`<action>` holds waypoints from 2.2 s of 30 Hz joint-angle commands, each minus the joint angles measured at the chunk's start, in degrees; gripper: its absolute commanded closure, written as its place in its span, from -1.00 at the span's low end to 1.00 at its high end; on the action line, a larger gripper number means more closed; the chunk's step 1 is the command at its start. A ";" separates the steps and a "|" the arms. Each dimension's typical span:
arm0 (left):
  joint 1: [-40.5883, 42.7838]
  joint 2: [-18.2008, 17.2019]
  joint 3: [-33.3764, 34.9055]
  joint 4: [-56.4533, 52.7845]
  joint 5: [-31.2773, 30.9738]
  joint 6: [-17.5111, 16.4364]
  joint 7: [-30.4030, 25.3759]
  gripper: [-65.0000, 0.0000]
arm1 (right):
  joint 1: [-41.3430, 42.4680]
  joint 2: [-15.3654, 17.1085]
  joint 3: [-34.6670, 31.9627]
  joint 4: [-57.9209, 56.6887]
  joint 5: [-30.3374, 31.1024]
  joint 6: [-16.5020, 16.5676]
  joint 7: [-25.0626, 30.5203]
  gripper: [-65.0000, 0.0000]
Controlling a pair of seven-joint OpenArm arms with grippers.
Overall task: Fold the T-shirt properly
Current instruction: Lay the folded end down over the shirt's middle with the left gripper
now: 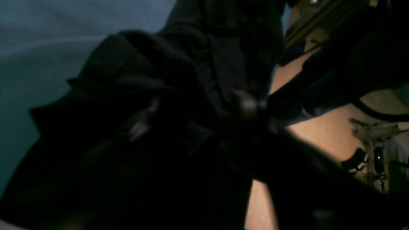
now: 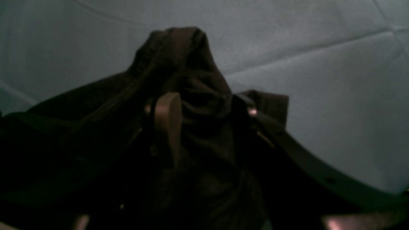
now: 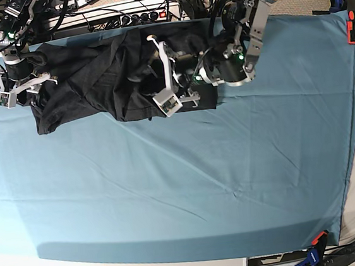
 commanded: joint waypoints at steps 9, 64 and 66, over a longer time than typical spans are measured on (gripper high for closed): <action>-0.76 -3.26 -9.84 6.23 -4.28 -1.95 0.42 1.00 | 0.15 0.81 0.26 0.96 0.50 0.22 1.46 0.20; -2.03 8.48 10.29 -8.72 15.93 12.52 -10.43 1.00 | 0.15 0.81 0.22 0.96 2.03 0.22 1.51 0.19; -2.60 8.79 11.39 -8.72 15.96 12.28 -10.36 1.00 | 0.15 0.81 0.22 0.96 2.03 0.22 1.53 0.19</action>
